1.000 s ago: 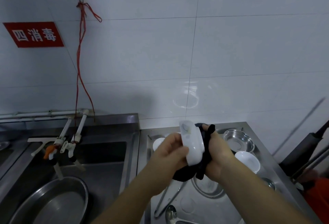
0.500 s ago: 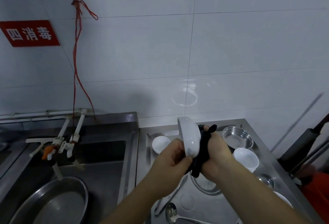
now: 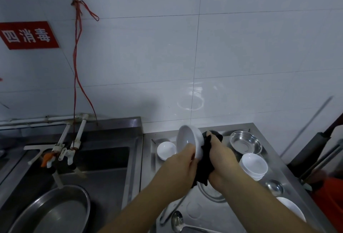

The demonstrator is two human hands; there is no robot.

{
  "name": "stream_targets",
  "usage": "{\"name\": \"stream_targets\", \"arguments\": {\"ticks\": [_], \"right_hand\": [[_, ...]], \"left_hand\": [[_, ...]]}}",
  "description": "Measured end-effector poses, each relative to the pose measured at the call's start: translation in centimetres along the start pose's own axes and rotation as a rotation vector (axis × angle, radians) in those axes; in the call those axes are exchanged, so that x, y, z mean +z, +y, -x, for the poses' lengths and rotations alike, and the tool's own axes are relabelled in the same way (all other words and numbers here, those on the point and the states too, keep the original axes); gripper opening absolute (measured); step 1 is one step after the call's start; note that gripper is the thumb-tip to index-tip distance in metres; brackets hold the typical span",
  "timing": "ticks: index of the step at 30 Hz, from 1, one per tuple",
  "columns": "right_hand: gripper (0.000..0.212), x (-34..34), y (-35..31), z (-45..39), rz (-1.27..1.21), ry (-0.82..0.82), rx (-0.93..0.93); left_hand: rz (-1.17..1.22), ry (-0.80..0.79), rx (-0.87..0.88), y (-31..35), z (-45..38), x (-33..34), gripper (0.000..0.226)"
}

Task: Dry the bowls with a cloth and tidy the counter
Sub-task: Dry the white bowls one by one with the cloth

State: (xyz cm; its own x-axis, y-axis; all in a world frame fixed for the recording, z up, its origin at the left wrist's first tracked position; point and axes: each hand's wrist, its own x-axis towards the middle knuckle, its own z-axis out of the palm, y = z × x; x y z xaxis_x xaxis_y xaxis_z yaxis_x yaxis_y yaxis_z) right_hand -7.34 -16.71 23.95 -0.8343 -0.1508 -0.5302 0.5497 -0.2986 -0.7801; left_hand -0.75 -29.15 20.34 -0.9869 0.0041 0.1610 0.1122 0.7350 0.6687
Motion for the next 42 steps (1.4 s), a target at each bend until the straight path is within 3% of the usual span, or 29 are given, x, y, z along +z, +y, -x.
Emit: {"name": "stream_targets", "arguments": {"ticks": [2, 7, 10, 12, 14, 17, 19, 21, 27, 34, 42], "right_hand": [[0.022, -0.3, 0.3, -0.2, 0.111, -0.019, -0.107], [0.026, -1.8, 0.8, -0.7, 0.269, -0.018, -0.261], [0.013, -2.8, 1.4, -1.3, 0.281, -0.018, -0.329], [0.011, -3.6, 1.9, -1.7, 0.159, -0.037, -0.280], [0.023, -4.3, 2.2, -2.1, -0.007, -0.054, -0.152], [0.040, -5.3, 2.7, -3.0, -0.121, -0.025, -0.036], [0.043, -6.3, 3.2, -3.7, -0.138, 0.000, -0.007], [0.044, -7.5, 3.6, -4.1, -0.148, -0.005, 0.013], [0.042, -12.5, 3.6, -4.9, -0.121, 0.018, -0.013], [0.022, -21.0, 2.1, -6.1, 0.013, 0.192, -0.055], [0.028, -32.3, 0.8, -8.0, 0.146, 0.483, -0.067]], "left_hand": [[0.004, -0.014, 0.010, 0.0, 0.1, 0.1, 0.003], [-0.078, -0.041, 0.049, 0.1, 0.2, 0.3, 0.016], [-0.131, 0.018, 0.143, -0.1, 0.2, 0.8, 0.020], [-0.130, 0.063, 0.171, -0.3, 0.4, 1.2, 0.019], [-0.103, 0.165, 0.123, -1.0, 0.3, 1.8, 0.025], [0.030, 0.335, -0.145, -2.1, -0.1, 2.2, 0.037], [0.237, 0.241, -0.340, -2.5, -0.5, 2.4, 0.038], [0.360, 0.140, -0.404, -2.6, -0.8, 3.1, 0.027], [0.940, 0.123, -0.609, -1.2, -2.0, 6.8, 0.027], [0.919, 0.017, -0.659, 1.1, -4.3, 12.8, 0.027], [0.904, -0.176, -0.744, 6.7, -8.4, 21.9, 0.025]]}}
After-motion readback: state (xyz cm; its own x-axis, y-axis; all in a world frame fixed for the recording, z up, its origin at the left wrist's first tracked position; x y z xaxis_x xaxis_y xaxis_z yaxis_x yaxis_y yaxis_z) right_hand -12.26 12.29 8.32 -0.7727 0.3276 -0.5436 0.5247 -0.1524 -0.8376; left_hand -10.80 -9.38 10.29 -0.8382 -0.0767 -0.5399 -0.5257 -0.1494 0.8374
